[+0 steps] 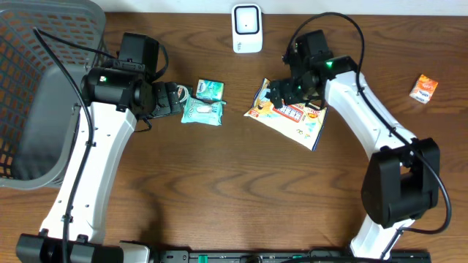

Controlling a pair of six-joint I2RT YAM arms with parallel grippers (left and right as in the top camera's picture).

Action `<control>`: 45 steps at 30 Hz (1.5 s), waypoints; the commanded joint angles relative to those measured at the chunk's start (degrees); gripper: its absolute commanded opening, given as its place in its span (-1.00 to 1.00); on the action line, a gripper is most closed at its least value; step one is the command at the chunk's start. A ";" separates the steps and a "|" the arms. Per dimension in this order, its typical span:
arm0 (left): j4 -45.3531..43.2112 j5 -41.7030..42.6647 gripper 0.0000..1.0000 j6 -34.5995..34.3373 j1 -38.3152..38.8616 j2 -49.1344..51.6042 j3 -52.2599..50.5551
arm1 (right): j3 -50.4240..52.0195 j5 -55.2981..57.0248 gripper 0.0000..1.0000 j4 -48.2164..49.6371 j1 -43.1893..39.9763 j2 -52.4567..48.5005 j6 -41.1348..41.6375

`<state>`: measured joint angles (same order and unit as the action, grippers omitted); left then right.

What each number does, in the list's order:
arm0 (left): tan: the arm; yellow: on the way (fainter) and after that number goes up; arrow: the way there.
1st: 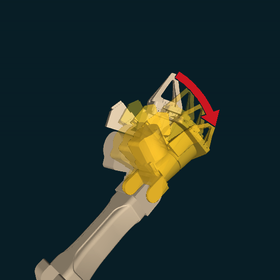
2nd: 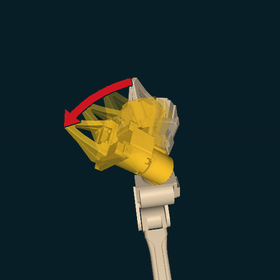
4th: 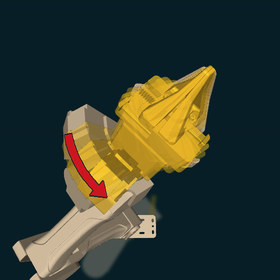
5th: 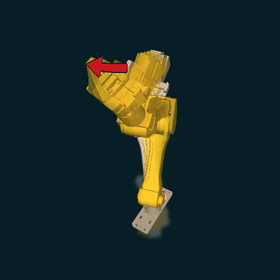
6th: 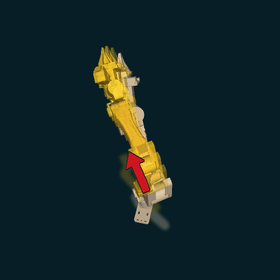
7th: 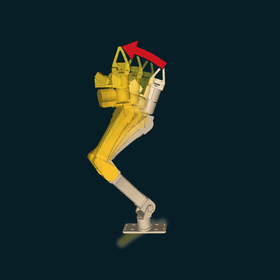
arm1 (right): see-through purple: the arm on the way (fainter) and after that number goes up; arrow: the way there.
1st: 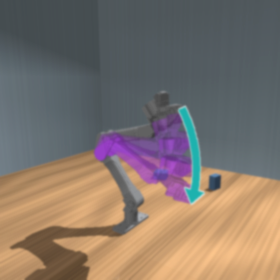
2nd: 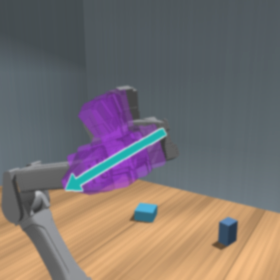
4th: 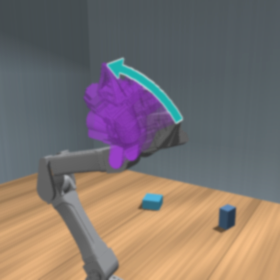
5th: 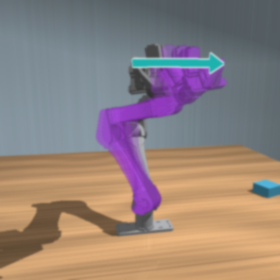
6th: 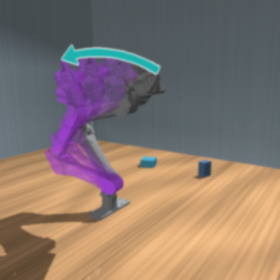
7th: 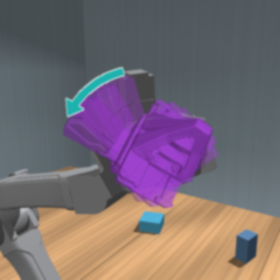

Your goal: Scan the item barcode

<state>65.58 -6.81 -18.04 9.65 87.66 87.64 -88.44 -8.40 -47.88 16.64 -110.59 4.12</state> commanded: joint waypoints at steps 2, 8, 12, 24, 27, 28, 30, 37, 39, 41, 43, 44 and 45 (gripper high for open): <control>0.11 -0.96 0.97 -0.28 -0.11 -0.09 -0.04 | 0.46 -4.50 0.99 -0.72 -0.48 -3.72 -12.17; 0.11 -0.96 0.97 -0.28 -0.11 -0.09 -0.04 | 0.46 7.15 0.99 -0.48 -0.44 -7.91 -16.68; 0.11 -0.96 0.97 -0.28 -0.11 -0.09 -0.04 | 0.48 7.28 0.99 -0.79 -0.46 -12.17 -18.08; 0.11 -0.96 0.97 -0.28 -0.11 -0.09 -0.04 | -1.38 5.90 -0.80 -1.64 1.73 -14.16 -10.64; 0.11 -0.96 0.97 -0.28 -0.11 -0.09 -0.04 | -4.37 5.90 -0.98 -1.11 1.84 -12.15 -5.09; 0.11 -0.96 0.97 -0.28 -0.11 -0.09 -0.04 | -5.81 5.88 -0.98 -0.37 1.84 -11.43 -1.86; 0.11 -0.96 0.97 -0.28 -0.11 -0.09 -0.04 | -8.50 5.84 -0.98 1.79 1.84 -10.32 5.27; 0.11 -0.96 0.97 -0.28 -0.11 -0.09 -0.04 | -13.44 -3.52 -0.98 20.33 1.90 -8.92 25.29; 0.11 -0.96 0.97 -0.28 -0.11 -0.09 -0.04 | -13.44 -3.91 -0.97 27.91 2.32 -9.44 29.46; 0.11 -0.96 0.97 -0.28 -0.11 -0.09 -0.04 | -13.44 -1.46 -0.97 39.74 3.74 -10.62 30.14; 0.11 -0.96 0.97 -0.28 -0.11 -0.09 -0.04 | -13.44 2.56 -0.98 45.94 5.03 -11.58 30.14; 0.11 -0.96 0.97 -0.28 -0.11 -0.09 -0.04 | -13.44 6.03 -0.98 48.57 5.66 -12.17 30.16; 0.11 -0.96 0.97 -0.28 -0.11 -0.09 -0.04 | -13.44 9.49 -0.98 50.80 6.19 -12.48 30.16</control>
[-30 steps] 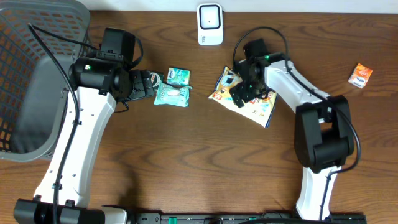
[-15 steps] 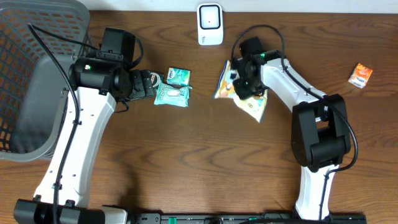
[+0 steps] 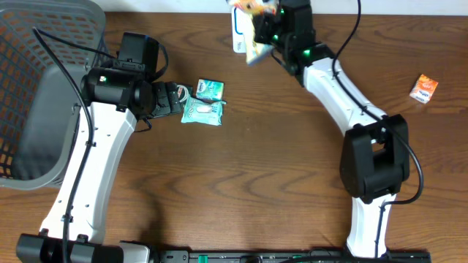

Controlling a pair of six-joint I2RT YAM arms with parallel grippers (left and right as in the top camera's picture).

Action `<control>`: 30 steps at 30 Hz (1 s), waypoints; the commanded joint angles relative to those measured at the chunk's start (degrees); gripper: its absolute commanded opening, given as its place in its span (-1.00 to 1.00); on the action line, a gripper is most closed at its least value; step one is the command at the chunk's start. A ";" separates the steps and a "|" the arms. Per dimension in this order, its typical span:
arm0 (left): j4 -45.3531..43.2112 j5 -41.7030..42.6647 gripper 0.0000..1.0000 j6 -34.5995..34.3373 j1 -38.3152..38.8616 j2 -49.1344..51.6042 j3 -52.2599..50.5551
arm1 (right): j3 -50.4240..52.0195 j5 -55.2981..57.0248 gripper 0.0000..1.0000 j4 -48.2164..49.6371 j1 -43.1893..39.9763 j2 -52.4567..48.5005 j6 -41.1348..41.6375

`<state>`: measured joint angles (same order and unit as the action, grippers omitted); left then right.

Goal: Scan the item barcode
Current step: 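Raise the yellow bag up in front of the scanner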

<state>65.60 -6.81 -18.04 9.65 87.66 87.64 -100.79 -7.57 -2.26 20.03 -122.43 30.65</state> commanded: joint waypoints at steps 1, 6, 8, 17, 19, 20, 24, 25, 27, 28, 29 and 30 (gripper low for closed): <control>0.11 -0.96 0.97 -0.28 -0.11 -0.09 -0.04 | -1.09 11.19 -0.98 6.86 3.17 -1.03 3.63; 0.09 -0.96 0.97 -0.26 -0.11 -0.09 -0.04 | -1.11 19.26 -0.94 17.57 4.59 -3.37 3.61; 0.09 -0.96 0.97 -0.28 -0.11 -0.09 -0.04 | -1.11 22.25 -0.94 19.69 4.74 -4.39 3.63; 0.09 -0.96 0.97 -0.28 -0.11 -0.09 -0.04 | -1.16 23.69 -0.94 25.64 3.67 -9.75 3.63; 0.09 -0.96 0.97 -0.28 -0.11 -0.09 -0.04 | -1.16 23.34 -0.97 25.14 3.61 -9.92 3.58; 0.09 -0.96 0.97 -0.28 -0.11 -0.09 -0.04 | -1.16 23.61 -0.97 25.24 3.56 -9.90 3.02; 0.09 -0.96 0.97 -0.28 -0.11 -0.09 -0.04 | -1.57 24.26 -0.95 25.20 3.21 -7.96 -2.54; 0.09 -0.96 0.97 -0.26 -0.11 -0.09 -0.04 | -1.57 25.35 -0.97 23.65 2.78 -6.51 -3.58; 0.09 -0.96 0.97 -0.28 -0.11 -0.09 -0.04 | -1.57 28.98 -0.98 18.80 1.62 -3.34 -3.56; 0.09 -0.96 0.97 -0.28 -0.11 -0.09 -0.04 | -1.57 31.10 -0.98 15.30 0.66 -1.20 -3.56; 0.09 -0.96 0.97 -0.28 -0.11 -0.09 -0.04 | -1.57 32.30 -0.98 12.72 -0.09 0.15 -3.56; 0.09 -0.96 0.97 -0.28 -0.11 -0.09 -0.04 | -1.57 33.22 -0.98 8.79 -1.36 2.34 -3.56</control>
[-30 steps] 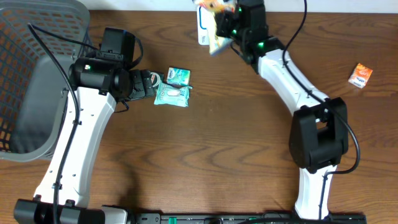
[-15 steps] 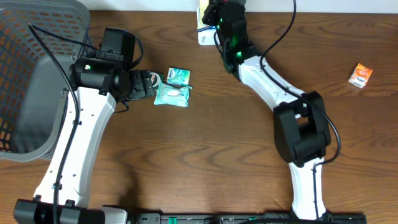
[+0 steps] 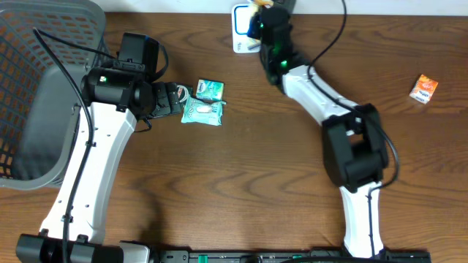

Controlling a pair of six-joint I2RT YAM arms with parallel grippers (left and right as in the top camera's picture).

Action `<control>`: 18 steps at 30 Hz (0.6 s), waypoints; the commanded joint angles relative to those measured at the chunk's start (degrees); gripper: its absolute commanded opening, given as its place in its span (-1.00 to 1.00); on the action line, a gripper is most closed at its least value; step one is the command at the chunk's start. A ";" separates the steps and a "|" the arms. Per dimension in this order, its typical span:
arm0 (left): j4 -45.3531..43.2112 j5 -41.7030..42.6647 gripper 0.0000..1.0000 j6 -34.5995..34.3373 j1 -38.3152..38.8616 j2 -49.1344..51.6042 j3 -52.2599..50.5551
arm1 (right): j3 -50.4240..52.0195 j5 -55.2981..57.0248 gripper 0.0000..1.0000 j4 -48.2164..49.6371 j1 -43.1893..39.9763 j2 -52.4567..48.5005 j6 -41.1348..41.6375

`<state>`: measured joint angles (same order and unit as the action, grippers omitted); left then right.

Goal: Scan the item barcode
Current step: 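Raise the yellow bag up in front of the scanner, then carry the yellow bag to the far right and drop it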

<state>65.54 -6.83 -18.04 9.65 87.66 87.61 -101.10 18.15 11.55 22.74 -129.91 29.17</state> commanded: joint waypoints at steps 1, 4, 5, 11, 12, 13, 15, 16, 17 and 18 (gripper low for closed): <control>0.15 -0.94 0.97 -0.28 -0.11 -0.09 -0.02 | -1.27 7.67 -0.98 -8.94 -5.38 11.58 -2.54; 0.15 -0.94 0.98 -0.28 -0.11 -0.09 -0.02 | -1.27 9.35 -0.98 -20.92 -9.57 15.87 -4.00; 0.15 -0.94 0.97 -0.28 -0.11 -0.09 -0.02 | -1.27 11.06 -0.97 -24.74 -10.78 16.83 -3.98; 0.15 -0.94 0.97 -0.28 -0.11 -0.09 -0.02 | -1.20 16.68 -0.97 -44.37 -19.63 16.81 -3.85; 0.15 -0.94 0.97 -0.28 -0.11 -0.09 -0.02 | -1.20 16.13 -0.92 -46.18 -21.11 16.22 -3.43; 0.15 -0.94 0.97 -0.28 -0.11 -0.09 -0.02 | -1.20 15.32 -0.81 -47.78 -22.95 15.30 -2.99; 0.15 -0.94 0.97 -0.28 -0.11 -0.09 -0.02 | -1.20 12.90 -0.40 -48.48 -25.83 13.62 -3.13; 0.15 -0.94 0.97 -0.28 -0.11 -0.09 -0.02 | -1.20 12.22 0.02 -48.48 -26.99 12.81 -3.13; 0.15 -0.94 0.97 -0.28 -0.11 -0.09 -0.02 | -1.20 11.58 0.43 -48.57 -28.22 11.93 -3.15; 0.15 -0.94 0.97 -0.28 -0.11 -0.09 -0.02 | -1.20 11.13 0.72 -48.68 -29.00 11.34 -3.19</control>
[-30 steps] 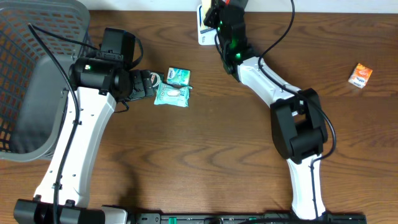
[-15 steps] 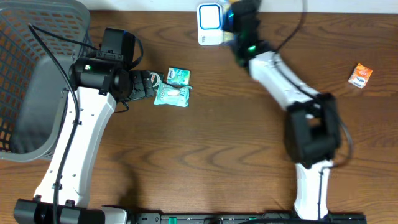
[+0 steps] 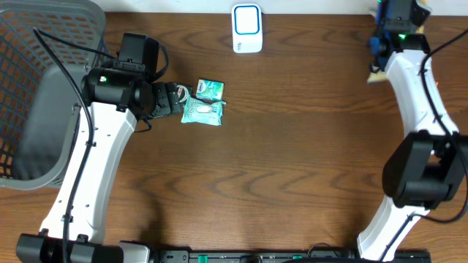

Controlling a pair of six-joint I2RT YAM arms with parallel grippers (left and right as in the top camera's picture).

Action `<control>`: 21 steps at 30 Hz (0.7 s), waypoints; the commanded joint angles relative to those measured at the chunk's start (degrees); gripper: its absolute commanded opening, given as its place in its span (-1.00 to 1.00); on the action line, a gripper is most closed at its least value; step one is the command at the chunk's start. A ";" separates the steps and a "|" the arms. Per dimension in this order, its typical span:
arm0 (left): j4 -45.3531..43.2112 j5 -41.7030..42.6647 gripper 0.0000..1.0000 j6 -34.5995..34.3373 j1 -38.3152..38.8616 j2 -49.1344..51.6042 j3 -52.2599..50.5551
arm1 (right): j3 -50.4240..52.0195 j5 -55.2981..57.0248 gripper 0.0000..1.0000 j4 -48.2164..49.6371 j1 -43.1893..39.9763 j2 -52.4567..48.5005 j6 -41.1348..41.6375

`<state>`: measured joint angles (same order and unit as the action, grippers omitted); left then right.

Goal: Scan the item barcode
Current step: 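Carry the yellow bag to the far right and drop it, then move the right gripper left over the green wipes pack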

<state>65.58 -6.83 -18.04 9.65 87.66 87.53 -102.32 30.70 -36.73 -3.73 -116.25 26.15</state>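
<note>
The white barcode scanner (image 3: pixel 247 28) stands at the table's back edge, in the middle. My right gripper (image 3: pixel 382 33) is at the far back right, well away from it. Only slivers of the colourful snack bag (image 3: pixel 376 71) show at the arm's left side; the rest is hidden under the wrist, where the gripper looks shut on it. My left gripper (image 3: pixel 175 101) rests open on the left, just beside two teal packets (image 3: pixel 202 111).
A grey mesh basket (image 3: pixel 44 44) fills the back left corner. The right arm (image 3: pixel 413 95) runs along the right side of the table and covers the spot beneath it. The left arm (image 3: pixel 95 161) reaches forward from the front left.
My right gripper was at the scanner with the snack bag; it is now at the far back right corner with the bag. The left arm and the teal packets have not moved.
First my right gripper was on the snack bag lying on the table right of centre. Then it held the bag up by the scanner, then right against it. Now the bag is far to the right. The left arm stayed still throughout.
</note>
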 commanded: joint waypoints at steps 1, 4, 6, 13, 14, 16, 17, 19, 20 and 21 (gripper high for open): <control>0.11 -0.94 0.97 -0.28 -0.11 -0.09 0.07 | 0.02 -2.32 0.86 -0.52 -3.34 -2.93 -0.79; 0.11 -0.94 0.97 -0.28 -0.11 -0.09 0.07 | 0.02 -3.93 0.96 -1.44 -4.61 -3.34 -1.18; 0.11 -0.94 0.97 -0.28 -0.11 -0.09 0.07 | 0.00 -6.21 0.96 -1.70 -4.70 -2.71 -2.36; 0.11 -0.94 0.97 -0.28 -0.11 -0.09 0.07 | 0.00 -39.65 0.90 -0.96 -0.22 0.55 -7.15; 0.11 -0.96 0.97 -0.28 -0.11 -0.09 0.07 | 0.00 -46.10 0.90 -0.72 0.90 0.52 -7.13; 0.11 -0.94 0.97 -0.28 -0.11 -0.09 0.07 | 0.02 -56.83 0.90 -0.02 3.30 -0.02 -7.10; 0.11 -0.94 0.97 -0.28 -0.11 -0.09 0.07 | 0.02 -60.92 0.89 0.68 4.81 -0.31 -7.10; 0.11 -0.94 0.97 -0.28 -0.11 -0.09 0.07 | 0.02 -64.11 0.81 2.40 8.33 -1.11 -6.88; 0.11 -0.94 0.97 -0.28 -0.11 -0.09 0.07 | 0.02 -64.04 0.75 2.89 10.03 -1.46 -6.91; 0.11 -0.94 0.98 -0.28 -0.11 -0.09 0.07 | 0.02 -63.32 0.64 3.52 12.28 -2.03 -6.93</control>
<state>65.58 -6.81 -18.04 9.65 87.66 87.53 -102.17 -20.25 -34.35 2.44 -118.10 20.12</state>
